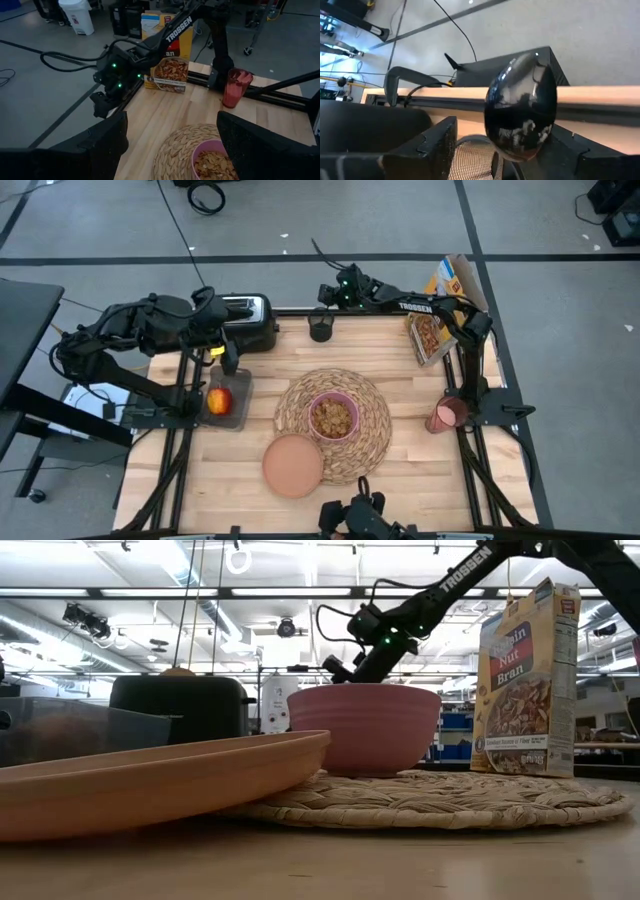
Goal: Arrange a breakfast setting
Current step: Put the black spoon to the right of the pink bowl
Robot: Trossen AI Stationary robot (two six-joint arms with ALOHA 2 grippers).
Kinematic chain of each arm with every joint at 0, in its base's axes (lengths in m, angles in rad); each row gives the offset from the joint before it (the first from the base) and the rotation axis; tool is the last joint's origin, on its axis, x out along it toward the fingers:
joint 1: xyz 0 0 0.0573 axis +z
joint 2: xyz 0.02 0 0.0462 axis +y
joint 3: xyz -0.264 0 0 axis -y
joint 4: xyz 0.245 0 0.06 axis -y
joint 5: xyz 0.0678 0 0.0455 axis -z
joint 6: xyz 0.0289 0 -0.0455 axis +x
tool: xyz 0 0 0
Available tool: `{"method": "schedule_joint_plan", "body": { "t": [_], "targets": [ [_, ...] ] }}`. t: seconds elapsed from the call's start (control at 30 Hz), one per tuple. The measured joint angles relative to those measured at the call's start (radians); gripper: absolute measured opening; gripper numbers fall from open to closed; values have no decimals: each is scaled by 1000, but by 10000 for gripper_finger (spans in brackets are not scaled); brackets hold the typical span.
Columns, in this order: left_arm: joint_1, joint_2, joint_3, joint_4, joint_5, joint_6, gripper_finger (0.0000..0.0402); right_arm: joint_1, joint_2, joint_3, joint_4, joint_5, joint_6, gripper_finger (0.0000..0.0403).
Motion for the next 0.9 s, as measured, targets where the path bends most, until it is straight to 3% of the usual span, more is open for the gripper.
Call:
{"method": "schedule_joint_plan", "body": {
  "t": [0.9],
  "targets": [
    [0, 0, 0, 0, 0, 0, 314, 2, 0, -1, 86, 28, -42, 10]
  ]
}}
